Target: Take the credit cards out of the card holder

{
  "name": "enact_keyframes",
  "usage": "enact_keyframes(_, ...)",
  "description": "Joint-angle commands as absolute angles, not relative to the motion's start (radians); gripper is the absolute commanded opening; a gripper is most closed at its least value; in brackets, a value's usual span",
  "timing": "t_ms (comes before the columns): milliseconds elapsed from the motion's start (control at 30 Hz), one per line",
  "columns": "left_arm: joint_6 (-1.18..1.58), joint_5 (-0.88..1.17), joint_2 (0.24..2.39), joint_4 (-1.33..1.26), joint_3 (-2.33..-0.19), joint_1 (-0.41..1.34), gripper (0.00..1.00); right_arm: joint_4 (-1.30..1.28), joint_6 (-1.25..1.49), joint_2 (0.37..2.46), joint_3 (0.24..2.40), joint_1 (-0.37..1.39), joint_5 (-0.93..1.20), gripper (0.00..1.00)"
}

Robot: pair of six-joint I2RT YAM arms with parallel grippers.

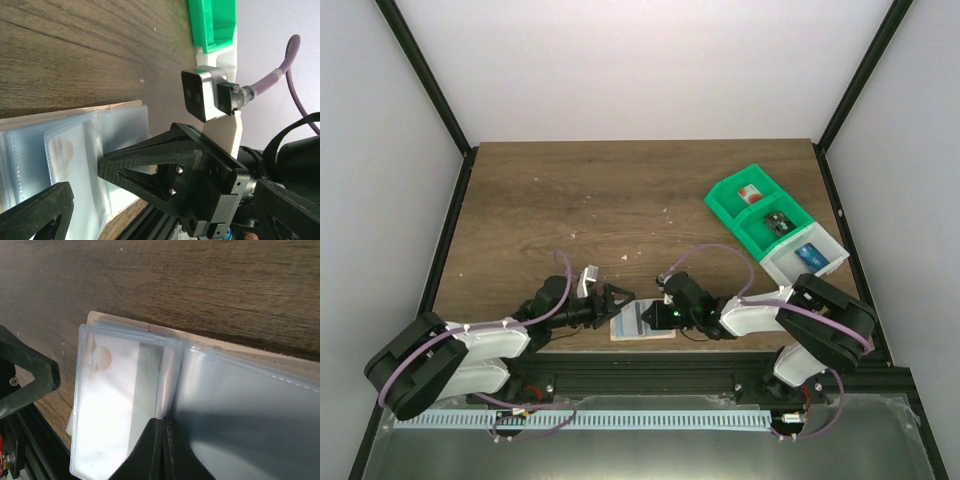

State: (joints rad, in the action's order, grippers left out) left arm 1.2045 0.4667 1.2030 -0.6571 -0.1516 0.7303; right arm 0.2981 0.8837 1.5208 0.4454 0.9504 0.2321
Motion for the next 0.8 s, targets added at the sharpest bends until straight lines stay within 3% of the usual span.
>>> enact_keyframes(0, 1.203, 0.450, 1.229, -0.685, -0.164, 0.738, 1.00, 0.256, 0.875, 1.554, 0.421, 0.954, 0.263, 0.00)
enact_keyframes(400, 1.177, 0.420, 1.232, -0.608, -0.182, 0.745, 1.00, 0.246, 0.871, 1.560, 0.425, 0.947, 0.266, 0.00)
enact_keyframes(767, 1.215, 0.442, 1.254, -0.706, -0.146, 0.748, 1.00, 0.256, 0.881, 1.578, 0.430, 0.948, 0.272, 0.00)
